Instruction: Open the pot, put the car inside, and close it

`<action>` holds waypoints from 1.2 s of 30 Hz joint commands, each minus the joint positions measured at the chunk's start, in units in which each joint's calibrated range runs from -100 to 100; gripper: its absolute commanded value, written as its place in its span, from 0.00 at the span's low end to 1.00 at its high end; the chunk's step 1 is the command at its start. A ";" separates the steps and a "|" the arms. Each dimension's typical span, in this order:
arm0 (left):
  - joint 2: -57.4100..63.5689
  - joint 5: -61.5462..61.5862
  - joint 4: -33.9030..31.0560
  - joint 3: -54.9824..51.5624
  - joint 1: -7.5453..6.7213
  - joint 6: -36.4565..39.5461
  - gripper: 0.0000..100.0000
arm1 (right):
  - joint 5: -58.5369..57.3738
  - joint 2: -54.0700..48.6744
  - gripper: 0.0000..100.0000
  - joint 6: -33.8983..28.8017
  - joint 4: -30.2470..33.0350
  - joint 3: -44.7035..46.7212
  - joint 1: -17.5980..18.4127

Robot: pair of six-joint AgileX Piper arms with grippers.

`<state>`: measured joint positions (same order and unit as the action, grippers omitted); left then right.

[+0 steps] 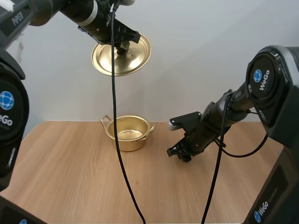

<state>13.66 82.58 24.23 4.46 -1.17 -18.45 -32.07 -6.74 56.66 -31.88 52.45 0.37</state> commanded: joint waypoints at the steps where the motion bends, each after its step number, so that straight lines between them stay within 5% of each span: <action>1: 0.78 -0.28 0.74 0.08 0.03 0.02 0.00 | 4.93 -3.85 0.00 0.91 -2.72 -3.33 0.54; 9: 6.67 -0.39 2.31 0.08 0.90 0.02 0.00 | 6.82 -5.81 0.00 14.73 -21.87 -17.53 9.94; 18: 11.77 1.27 10.41 0.08 8.37 -1.13 0.00 | 7.21 10.47 0.00 19.01 -22.55 -26.05 15.51; 19: 11.65 1.99 11.24 0.08 8.90 -1.46 0.00 | 6.76 12.19 0.04 19.01 -22.27 -26.06 15.51; 23: 11.65 2.02 13.74 0.08 10.46 -1.81 0.00 | 7.37 15.10 0.75 18.44 -21.54 -26.06 15.51; 24: 11.65 2.18 14.20 0.08 10.56 -2.18 0.00 | 7.55 15.10 0.76 18.02 -21.54 -26.06 15.51; 25: 11.65 2.36 14.69 0.08 10.56 -2.50 0.00 | 7.78 14.95 0.68 18.02 -21.54 -26.17 15.51; 28: 11.65 2.92 14.81 0.08 10.56 -2.59 0.00 | 7.92 12.79 0.00 17.91 -21.67 -26.17 15.51; 31: 10.99 4.09 14.65 -0.43 10.56 -3.61 0.00 | 8.20 8.39 0.00 16.51 -22.24 -26.01 15.18; 36: 6.00 5.02 14.46 -5.47 10.48 -5.90 0.00 | 7.62 -3.49 0.00 8.80 -13.01 -21.11 11.15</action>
<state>21.27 87.00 38.82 0.49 9.41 -23.54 -24.60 -3.72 69.01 -51.53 29.46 13.39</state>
